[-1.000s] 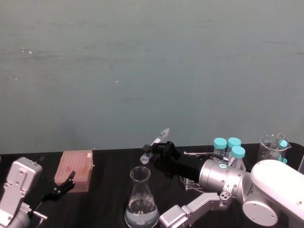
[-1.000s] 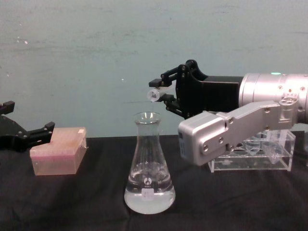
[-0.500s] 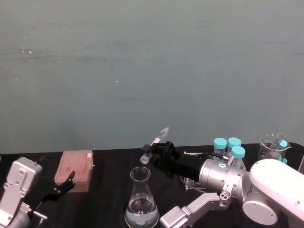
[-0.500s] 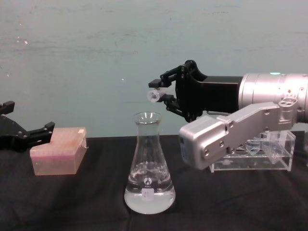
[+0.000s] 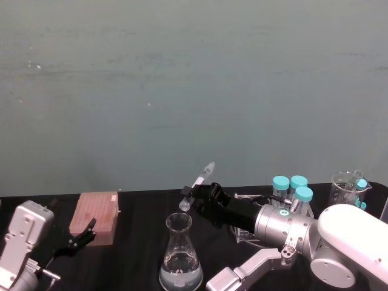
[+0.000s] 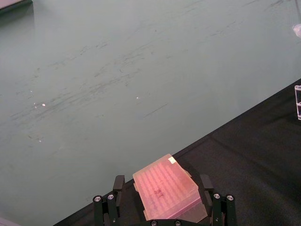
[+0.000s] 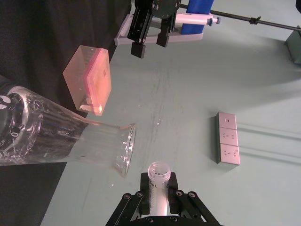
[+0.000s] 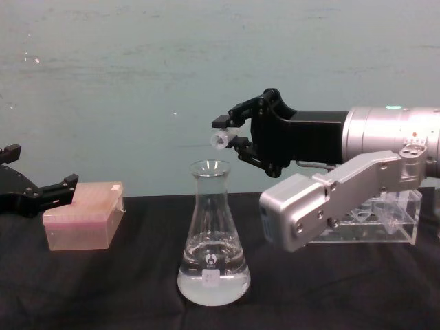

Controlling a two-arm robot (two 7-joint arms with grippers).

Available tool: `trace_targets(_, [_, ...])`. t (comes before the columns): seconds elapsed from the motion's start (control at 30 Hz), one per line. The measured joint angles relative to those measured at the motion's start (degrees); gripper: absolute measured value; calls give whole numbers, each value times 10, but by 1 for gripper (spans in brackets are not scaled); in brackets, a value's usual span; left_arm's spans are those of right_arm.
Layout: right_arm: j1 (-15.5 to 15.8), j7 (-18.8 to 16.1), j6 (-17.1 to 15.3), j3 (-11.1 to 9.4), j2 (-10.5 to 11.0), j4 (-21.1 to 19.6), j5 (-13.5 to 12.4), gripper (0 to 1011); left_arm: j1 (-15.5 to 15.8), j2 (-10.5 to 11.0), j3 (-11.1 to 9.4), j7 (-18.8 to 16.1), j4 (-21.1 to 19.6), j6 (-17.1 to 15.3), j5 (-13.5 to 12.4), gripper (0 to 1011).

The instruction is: Pour the liquid from the test tube into the beaker using one hand.

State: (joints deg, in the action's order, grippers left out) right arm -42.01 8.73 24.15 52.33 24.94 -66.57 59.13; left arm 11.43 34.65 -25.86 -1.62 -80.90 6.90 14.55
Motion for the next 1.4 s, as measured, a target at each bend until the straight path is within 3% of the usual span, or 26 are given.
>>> trace_targets(0.47, [-3, 15, -5, 9, 4, -2, 12, 222, 0, 0, 0, 0, 0, 0, 0, 1000])
trace_targets(0.57, [0, 13, -7, 3, 4, -5, 2, 222, 0, 0, 0, 0, 0, 0, 0, 1000])
trace_targets(0.7, [9, 3, -9, -15, 1, -13, -30, 222, 0, 0, 0, 0, 0, 0, 0, 1000])
trace_targets(0.9, [33, -45, -19, -70, -11, -32, -130, 222, 0, 0, 0, 0, 0, 0, 0, 1000])
trace_targets(0.93, [38, -64, -24, -86, -14, -36, -161, 222, 0, 0, 0, 0, 0, 0, 0, 1000])
trace_targets(0.97, [38, -64, -24, -86, -14, -36, -161, 222, 0, 0, 0, 0, 0, 0, 0, 1000])
trace_targets(1.0, [46, -94, -33, -108, -20, -43, -207, 222, 0, 0, 0, 0, 0, 0, 0, 1000])
trace_targets(1.1, [51, -131, -46, -133, -26, -48, -261, 222, 0, 0, 0, 0, 0, 0, 0, 1000])
trace_targets(1.13, [54, -160, -57, -148, -30, -51, -299, 222, 0, 0, 0, 0, 0, 0, 0, 1000])
trace_targets(1.17, [56, -173, -63, -157, -32, -52, -316, 222, 0, 0, 0, 0, 0, 0, 0, 1000])
trace_targets(1.2, [57, -198, -75, -172, -36, -52, -350, 222, 0, 0, 0, 0, 0, 0, 0, 1000])
trace_targets(1.23, [57, -198, -75, -172, -36, -52, -350, 222, 0, 0, 0, 0, 0, 0, 0, 1000])
trace_targets(1.33, [59, -256, -103, -205, -46, -51, -426, 222, 0, 0, 0, 0, 0, 0, 0, 1000])
trace_targets(1.4, [59, -278, -113, -215, -49, -48, -451, 222, 0, 0, 0, 0, 0, 0, 0, 1000])
